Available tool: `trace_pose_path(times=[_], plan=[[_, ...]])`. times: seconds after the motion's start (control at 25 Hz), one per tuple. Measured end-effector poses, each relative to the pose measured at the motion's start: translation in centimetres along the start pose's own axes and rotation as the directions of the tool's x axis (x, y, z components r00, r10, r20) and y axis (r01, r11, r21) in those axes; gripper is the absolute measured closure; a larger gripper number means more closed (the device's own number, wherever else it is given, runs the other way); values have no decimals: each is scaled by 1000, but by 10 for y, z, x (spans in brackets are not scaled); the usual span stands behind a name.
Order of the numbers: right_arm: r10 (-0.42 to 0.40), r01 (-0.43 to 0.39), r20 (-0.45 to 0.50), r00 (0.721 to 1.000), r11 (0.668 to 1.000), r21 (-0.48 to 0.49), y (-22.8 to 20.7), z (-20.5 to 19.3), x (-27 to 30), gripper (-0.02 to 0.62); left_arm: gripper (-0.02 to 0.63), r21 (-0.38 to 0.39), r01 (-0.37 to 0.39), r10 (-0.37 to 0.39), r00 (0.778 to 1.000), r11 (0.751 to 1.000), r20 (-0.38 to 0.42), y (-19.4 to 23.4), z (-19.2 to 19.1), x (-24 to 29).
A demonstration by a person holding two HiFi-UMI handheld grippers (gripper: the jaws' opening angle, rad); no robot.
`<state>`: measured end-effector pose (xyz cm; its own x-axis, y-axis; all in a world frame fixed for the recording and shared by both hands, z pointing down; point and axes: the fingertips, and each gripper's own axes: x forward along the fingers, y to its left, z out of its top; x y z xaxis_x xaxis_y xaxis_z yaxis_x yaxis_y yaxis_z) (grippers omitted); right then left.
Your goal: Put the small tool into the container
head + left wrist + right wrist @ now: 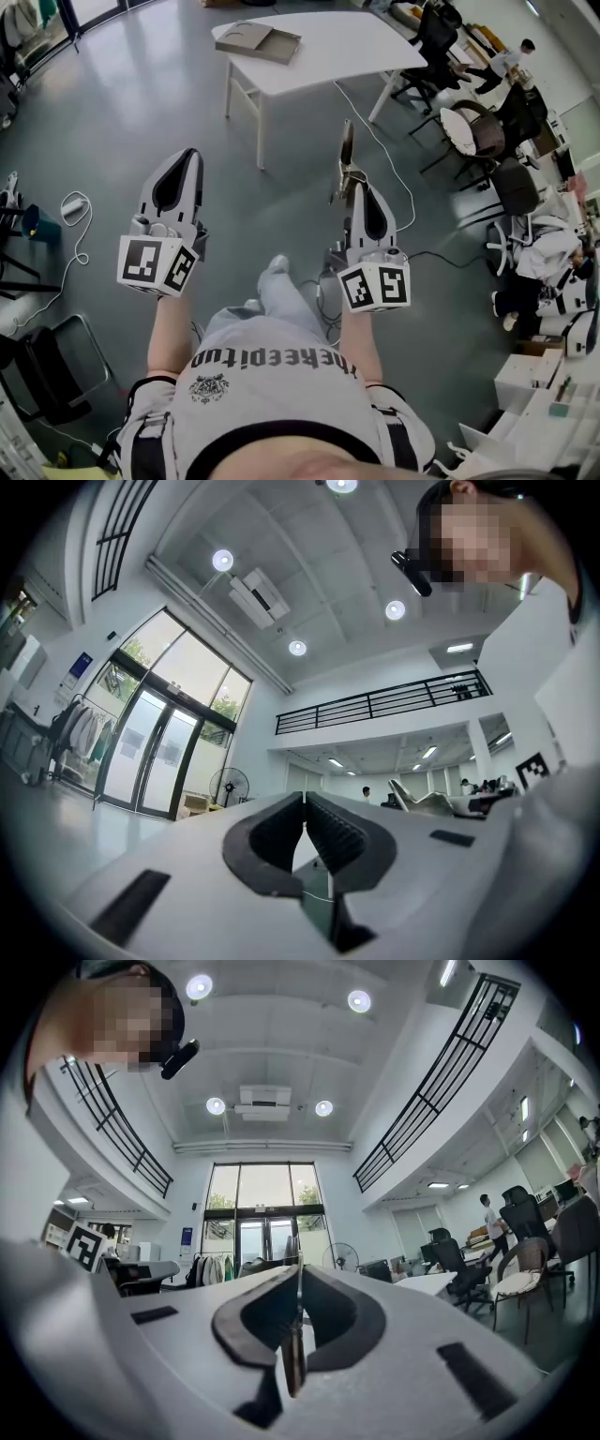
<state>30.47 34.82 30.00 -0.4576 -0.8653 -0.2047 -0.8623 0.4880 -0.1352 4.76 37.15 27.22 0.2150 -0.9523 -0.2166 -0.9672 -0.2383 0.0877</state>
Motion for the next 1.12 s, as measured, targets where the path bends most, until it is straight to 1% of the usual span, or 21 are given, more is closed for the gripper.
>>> trace_pose_path(times=[0.12, 0.2, 0.32, 0.48, 0.8, 0.88, 1.0, 1.12], plan=[[-2, 2, -1, 1000, 1000, 10, -8, -5, 19, 589, 594, 17, 19, -19, 1000, 1000, 13, 6, -7, 16], [2, -1, -4, 1000, 1000, 16, -12, -11, 37, 589, 594, 8, -7, 7, 1000, 1000, -3, 17, -9, 28], [7, -7, -8, 1000, 1000, 24, -21, -18, 65, 589, 594, -2, -28, 28, 1000, 1000, 0, 34, -11, 50], [16, -16, 9, 1000, 999, 35, -34, -20, 110, 589, 594, 23, -33, 33, 999, 999, 20, 52, -8, 87], [36, -37, 36, 999, 999, 23, -52, -21, 194, 589, 594, 35, -33, 30, 997, 999, 71, 90, -3, 164], [42, -43, 44, 998, 999, 20, -58, -21, 210, 589, 594, 35, -23, 20, 996, 999, 86, 93, -2, 184], [55, -56, 55, 997, 998, 20, -72, -21, 231, 589, 594, 45, 0, -5, 994, 999, 112, 87, 0, 214], [65, -67, 53, 996, 997, 24, -81, -25, 252, 589, 594, 47, 5, -10, 994, 999, 113, 90, -6, 231]])
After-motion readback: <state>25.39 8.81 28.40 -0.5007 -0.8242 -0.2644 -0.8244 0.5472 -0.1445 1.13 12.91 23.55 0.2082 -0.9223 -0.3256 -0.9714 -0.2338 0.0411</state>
